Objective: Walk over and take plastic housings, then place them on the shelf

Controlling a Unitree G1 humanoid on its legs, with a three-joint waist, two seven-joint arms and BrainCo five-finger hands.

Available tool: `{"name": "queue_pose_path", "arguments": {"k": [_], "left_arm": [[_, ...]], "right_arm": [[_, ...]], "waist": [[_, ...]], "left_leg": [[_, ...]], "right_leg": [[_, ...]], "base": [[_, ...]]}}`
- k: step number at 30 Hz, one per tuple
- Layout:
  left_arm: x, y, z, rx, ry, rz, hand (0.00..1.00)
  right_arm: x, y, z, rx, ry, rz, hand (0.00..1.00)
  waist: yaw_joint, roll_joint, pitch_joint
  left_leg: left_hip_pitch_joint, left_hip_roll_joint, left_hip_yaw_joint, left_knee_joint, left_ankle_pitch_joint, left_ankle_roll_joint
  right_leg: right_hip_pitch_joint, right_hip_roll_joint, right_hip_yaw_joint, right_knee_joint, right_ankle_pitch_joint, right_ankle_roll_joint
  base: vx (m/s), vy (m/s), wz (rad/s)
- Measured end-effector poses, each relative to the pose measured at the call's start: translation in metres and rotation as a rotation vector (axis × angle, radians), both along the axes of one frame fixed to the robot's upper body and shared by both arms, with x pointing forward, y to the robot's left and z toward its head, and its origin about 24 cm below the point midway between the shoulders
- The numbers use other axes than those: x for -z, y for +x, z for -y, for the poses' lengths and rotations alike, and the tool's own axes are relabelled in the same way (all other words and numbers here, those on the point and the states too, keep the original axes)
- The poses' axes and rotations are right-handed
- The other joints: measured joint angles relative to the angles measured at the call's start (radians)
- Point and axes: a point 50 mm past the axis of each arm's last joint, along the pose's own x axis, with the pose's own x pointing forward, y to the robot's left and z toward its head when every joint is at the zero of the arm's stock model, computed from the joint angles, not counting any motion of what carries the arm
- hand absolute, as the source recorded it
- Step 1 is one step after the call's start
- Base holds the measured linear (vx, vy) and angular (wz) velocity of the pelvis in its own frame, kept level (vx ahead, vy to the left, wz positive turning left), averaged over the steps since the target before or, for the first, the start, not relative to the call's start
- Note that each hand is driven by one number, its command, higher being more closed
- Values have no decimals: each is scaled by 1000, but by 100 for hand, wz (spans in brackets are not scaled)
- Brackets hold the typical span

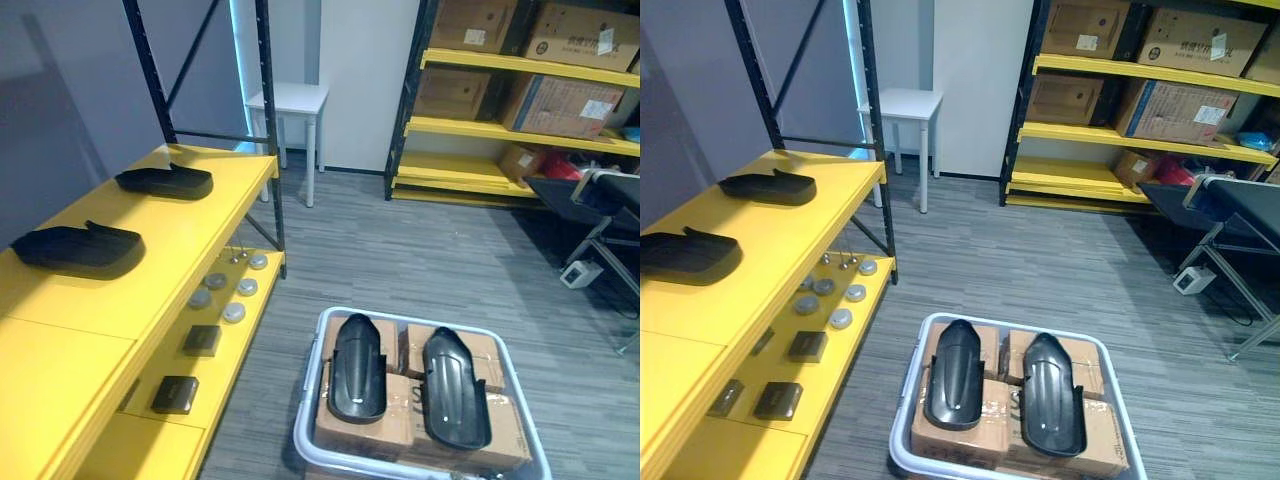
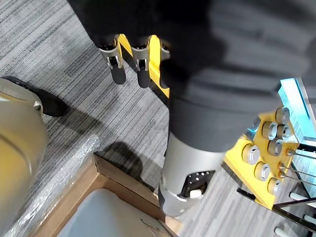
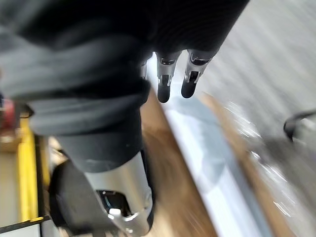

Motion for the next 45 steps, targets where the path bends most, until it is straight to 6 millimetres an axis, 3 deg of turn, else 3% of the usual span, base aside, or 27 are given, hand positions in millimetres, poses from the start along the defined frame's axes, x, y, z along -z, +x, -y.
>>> {"name": "queue_pose_path", "arguments": {"k": [3,4,7,9,13,17,20,22,24,26,29,36,40,45], "left_arm": [[5,-6,12,13,-30,-21,0],[6,-3,21,51,-47,-20,0],[8,-2,30,88,-63,-25,0],[8,-3,34,99,-66,-20,0],[8,-1,35,93,-73,-7,0],[8,9,46,175,-80,6,0],[3,28,54,283,-56,40,0],[-3,51,61,375,-29,88,0],[-16,85,70,450,7,176,0],[-26,104,75,473,33,231,0],[-37,123,79,481,68,298,0],[-43,133,69,466,135,314,0],[-46,140,70,468,141,329,0],[-48,147,70,470,145,331,0]], "right_arm": [[-14,9,15,-50,-99,15,0],[-21,13,21,-66,-141,35,0],[-26,19,20,-104,-165,46,0],[-32,28,15,-154,-191,75,0],[-52,50,20,-152,-258,165,0],[-79,78,30,-164,-353,252,0],[-95,102,23,-182,-401,310,0],[-112,124,18,-178,-435,375,0],[-150,165,5,-157,-470,514,0],[-183,194,-4,-143,-510,606,0],[-230,222,-2,-120,-591,696,0],[-267,234,15,-120,-844,642,0],[-273,237,23,-123,-886,610,0],[-266,237,26,-146,-898,558,0]], "waist": [[-5,23,-4],[-8,15,0],[-16,10,5],[-18,22,7],[-22,31,15],[-25,64,39],[-26,65,71],[-27,70,111],[-23,70,194],[-12,71,248],[14,86,313],[36,87,342],[46,88,349],[47,87,357]], "left_leg": [[0,29,-17,-19,4,-9],[-1,26,-23,-33,10,-33],[-2,26,-27,-36,18,-48],[-16,51,-34,-53,36,-77],[-55,79,-45,-104,96,-87],[-64,54,-22,-150,128,-77],[-103,29,-17,-143,131,-72],[-171,17,-33,-97,127,-67],[-257,13,-56,-26,127,-67],[-300,13,-56,7,126,-65],[-358,16,-67,80,102,-60],[-488,17,-78,207,55,-41],[-519,19,-79,217,52,-41],[-544,22,-81,224,52,-42]], "right_leg": [[-13,41,30,-4,-7,8],[-3,40,26,-37,-36,33],[45,36,0,-119,-57,35],[59,68,-14,-176,-37,18],[34,106,-24,-263,32,-6],[0,98,9,-302,86,-3],[-15,80,30,-356,131,14],[-47,69,28,-372,158,16],[-97,67,25,-372,200,5],[-127,69,29,-370,216,4],[-154,73,33,-362,229,6],[-243,73,43,-323,235,10],[-273,74,47,-313,234,10],[-297,78,48,-306,234,10]], "base": [[62,-266,-20],[15,-161,-6],[-28,-107,6],[-96,-98,10],[-107,-85,1],[-138,12,-22],[-164,61,-15],[-194,57,11],[-186,55,14],[-157,46,1],[-138,66,-3],[-23,70,-3],[-6,13,-2],[0,0,0]]}}
